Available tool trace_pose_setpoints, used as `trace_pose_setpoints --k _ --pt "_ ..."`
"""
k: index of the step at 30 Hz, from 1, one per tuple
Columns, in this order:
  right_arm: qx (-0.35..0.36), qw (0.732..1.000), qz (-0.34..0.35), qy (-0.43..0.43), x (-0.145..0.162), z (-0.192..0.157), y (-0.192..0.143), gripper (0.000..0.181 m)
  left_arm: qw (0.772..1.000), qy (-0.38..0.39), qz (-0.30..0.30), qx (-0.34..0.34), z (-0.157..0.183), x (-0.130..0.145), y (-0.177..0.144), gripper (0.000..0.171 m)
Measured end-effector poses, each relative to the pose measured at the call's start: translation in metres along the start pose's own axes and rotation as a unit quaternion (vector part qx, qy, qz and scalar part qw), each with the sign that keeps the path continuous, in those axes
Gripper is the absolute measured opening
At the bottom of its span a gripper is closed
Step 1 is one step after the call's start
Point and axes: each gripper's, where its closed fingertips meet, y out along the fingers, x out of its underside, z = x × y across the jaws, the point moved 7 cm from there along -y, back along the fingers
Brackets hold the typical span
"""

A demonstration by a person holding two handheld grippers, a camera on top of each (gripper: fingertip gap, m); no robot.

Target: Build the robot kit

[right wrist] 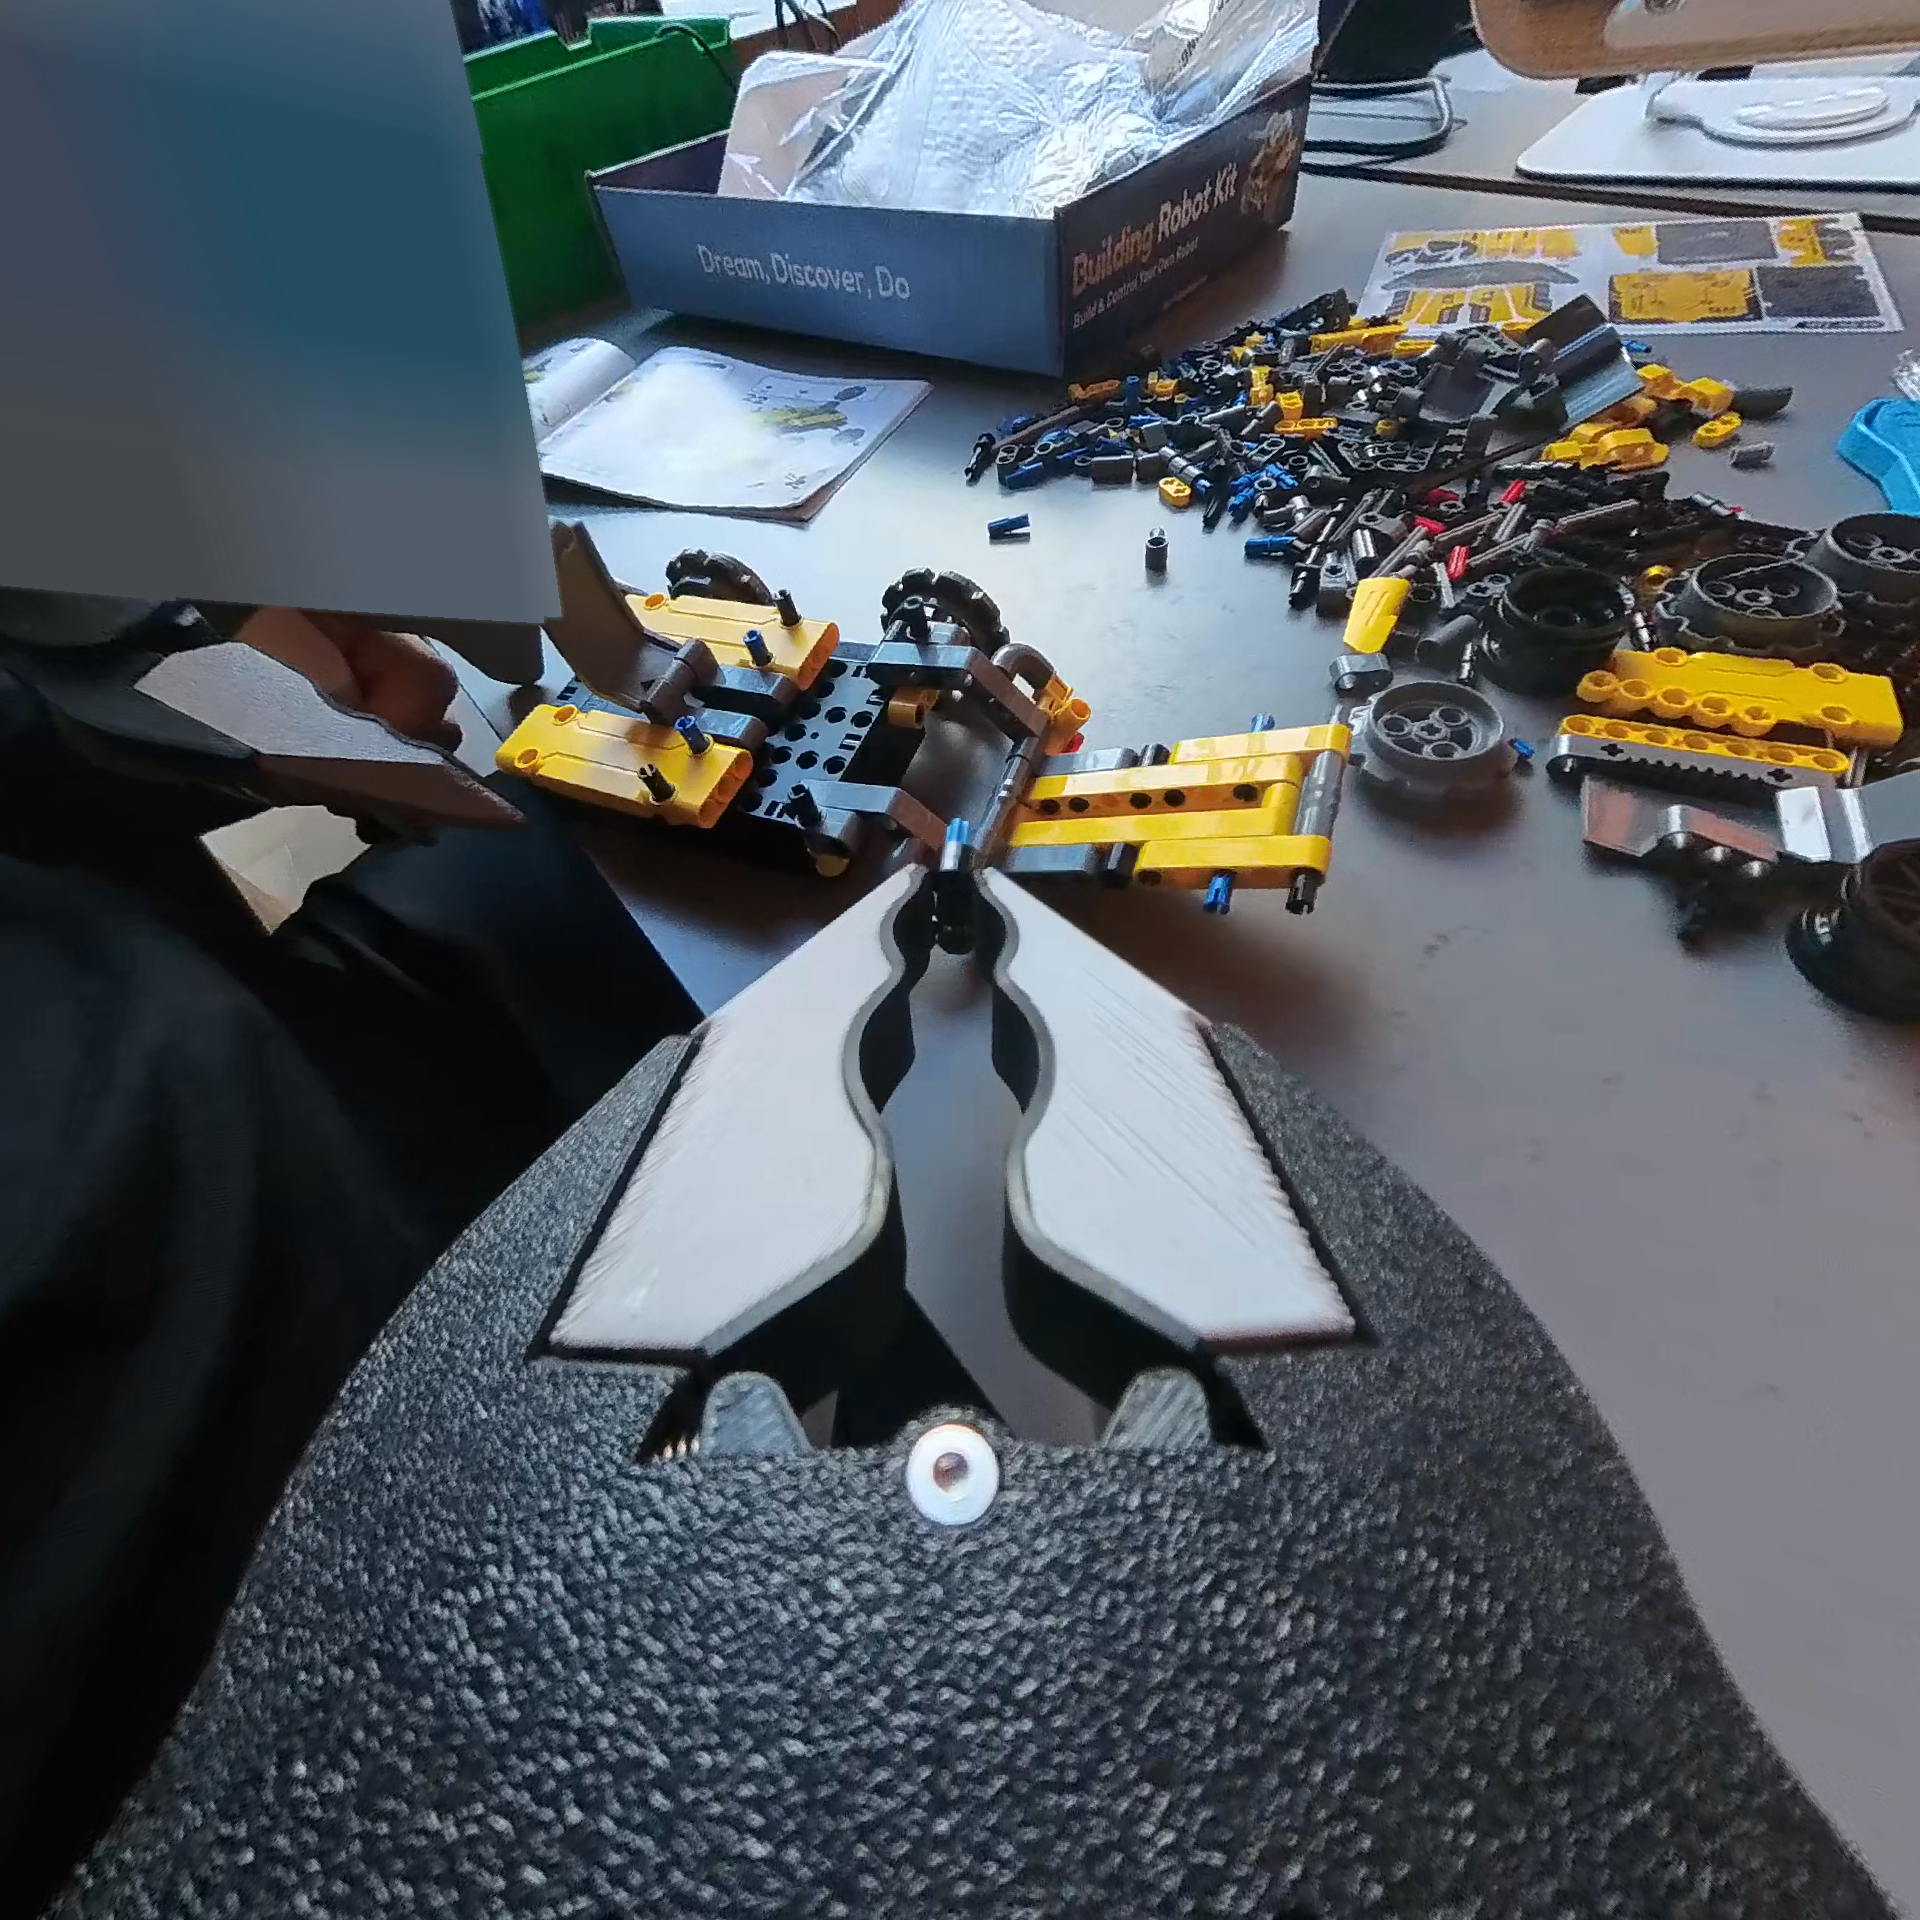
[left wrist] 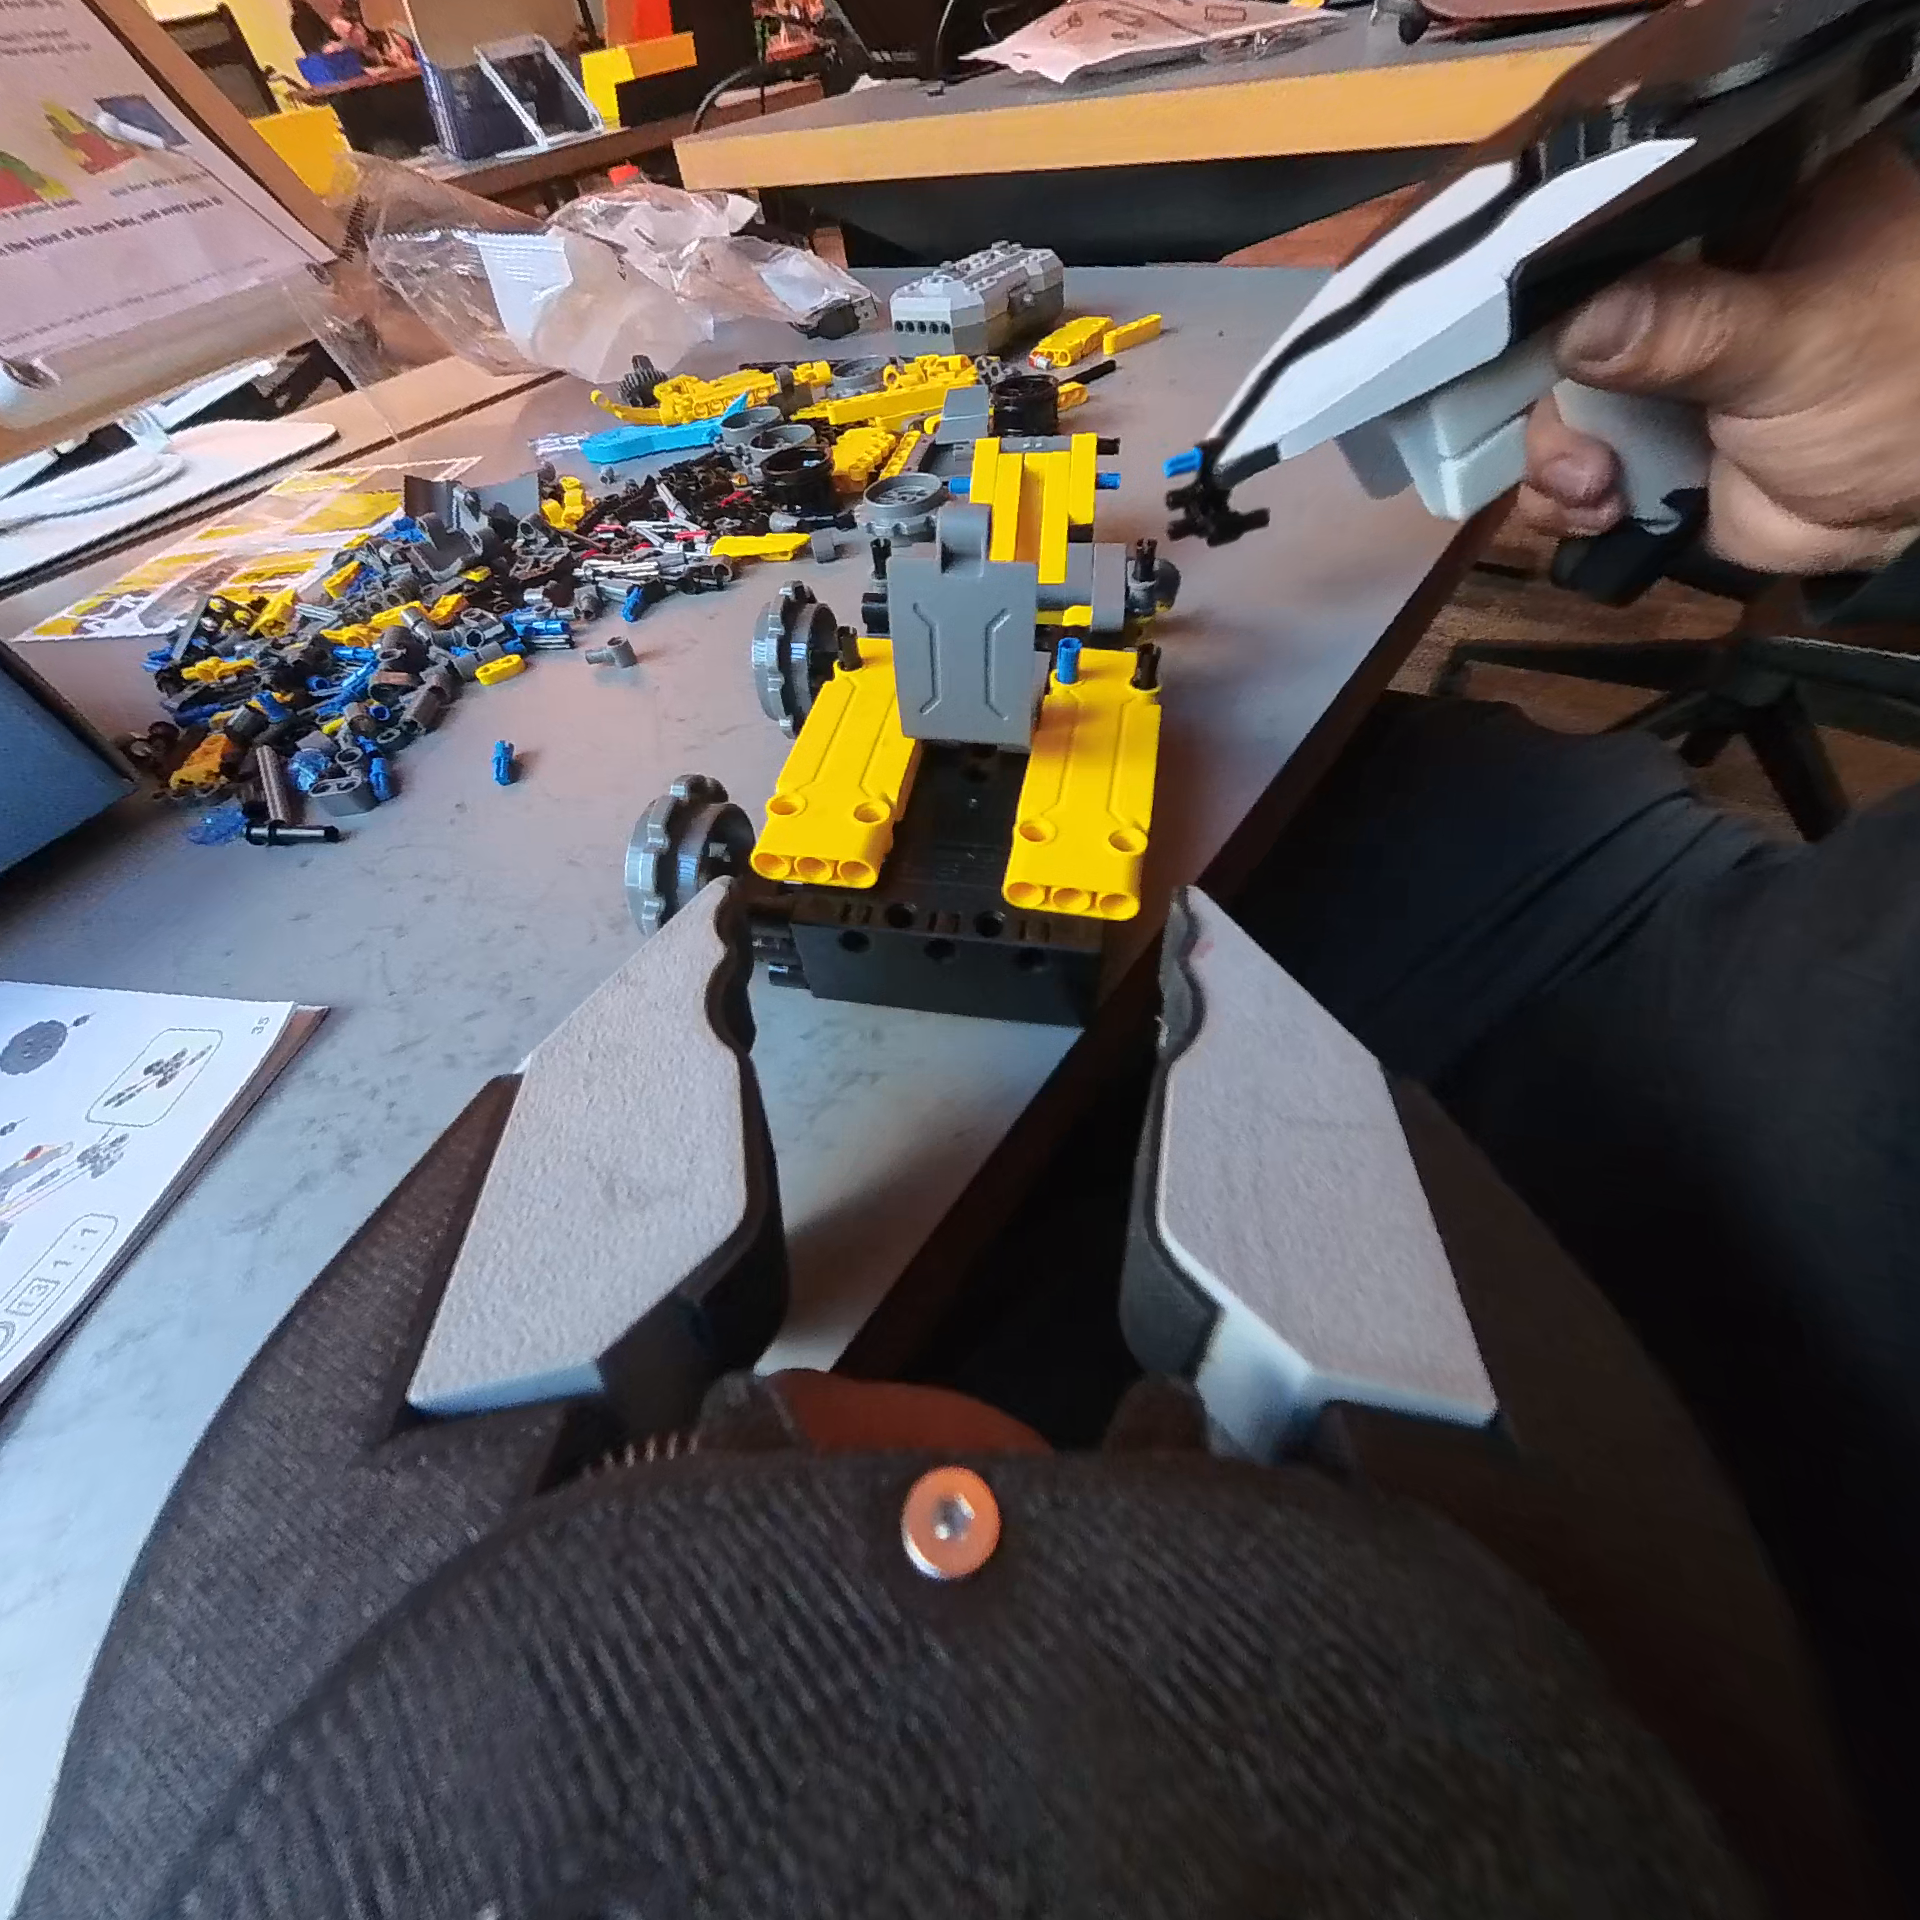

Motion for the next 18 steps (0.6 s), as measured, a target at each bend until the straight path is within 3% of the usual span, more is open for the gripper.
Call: trace_pose_setpoints --k 11,16,18 --pt "-0.004 1.0 0.005 0.005 0.005 -0.002 -0.001 0.007 1.0 0.005 0.011 0.003 0.001 -0.004 -0.002 0.072" --pt "-0.003 1.0 0.01 0.006 0.008 -0.002 -0.006 0.007 0.997 0.005 0.053 0.05 -0.013 -0.041 -0.026 0.065" --pt "-0.007 1.0 0.012 0.014 0.009 -0.003 -0.008 0.007 0.994 0.052 -0.002 0.093 -0.021 -0.045 -0.028 0.068"
